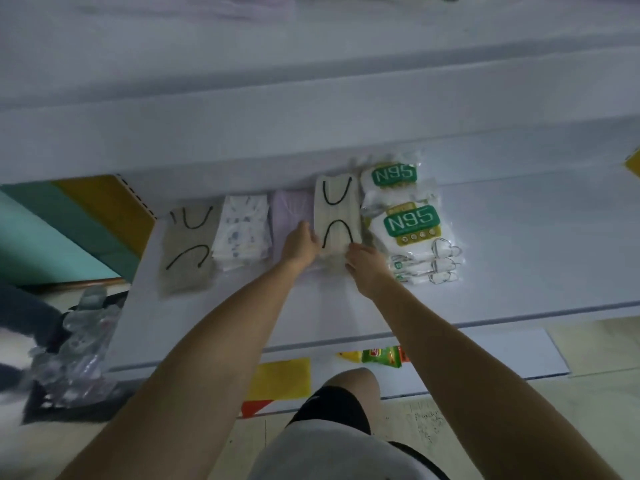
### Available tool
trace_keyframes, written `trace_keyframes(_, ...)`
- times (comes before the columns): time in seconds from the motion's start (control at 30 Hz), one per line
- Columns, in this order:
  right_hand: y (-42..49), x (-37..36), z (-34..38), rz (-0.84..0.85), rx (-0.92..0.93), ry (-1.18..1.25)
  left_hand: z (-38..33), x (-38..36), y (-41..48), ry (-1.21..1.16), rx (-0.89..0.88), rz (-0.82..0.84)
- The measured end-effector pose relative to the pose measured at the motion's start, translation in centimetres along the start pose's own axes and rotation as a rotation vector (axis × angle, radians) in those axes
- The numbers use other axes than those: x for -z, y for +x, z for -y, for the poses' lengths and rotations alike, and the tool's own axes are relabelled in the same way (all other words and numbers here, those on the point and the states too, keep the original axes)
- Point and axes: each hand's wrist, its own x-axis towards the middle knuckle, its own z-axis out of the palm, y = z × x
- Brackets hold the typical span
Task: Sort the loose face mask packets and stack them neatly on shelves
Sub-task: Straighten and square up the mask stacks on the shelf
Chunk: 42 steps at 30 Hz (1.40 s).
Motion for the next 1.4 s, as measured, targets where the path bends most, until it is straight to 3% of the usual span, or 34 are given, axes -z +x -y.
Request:
trace_keyframes(0.13, 1.2, 0.1, 0.5, -0.032, -0.107, 0.071, 1.3, -0.1, 0.0, 0.162, -0.047, 0.014)
trace_keyframes(0.37, 1.2, -0.6, 0.6, -0.079, -0.139, 0.049, 0.6, 0.8, -0.6, 0.113, -0.028, 0.077)
trace_keyframes(0.6, -1.2, -0.1, 0.3, -0.011, -0.109, -0.059, 0.9, 1.8, -3.5, 0.062, -0.097, 0.022)
trace_keyframes(0.83, -8.9, 3.2, -0.5, 0.186, -0.027, -0.299, -0.7, 3.4, -10.7, -0.014, -0.101, -0.022)
trace_keyframes(1.0, -15.5, 7.2, -0.3, 0.254, 0.205, -0.566, -3.9, 3.5, -18.4, -0.081, -0.198, -0.098)
trace_keyframes(1.13, -21.5, 10.6, 0.8, 0.276, 0.515, -0.750, -7.9, 4.9, -24.6, -0.097, -0.353, -0.194)
trace_keyframes(1.4, -30.4, 13.0, 9.6, 0.167, 1.185, -0.817, -17.9, 12.2, -32.1, -0.007, -0.642, -0.493)
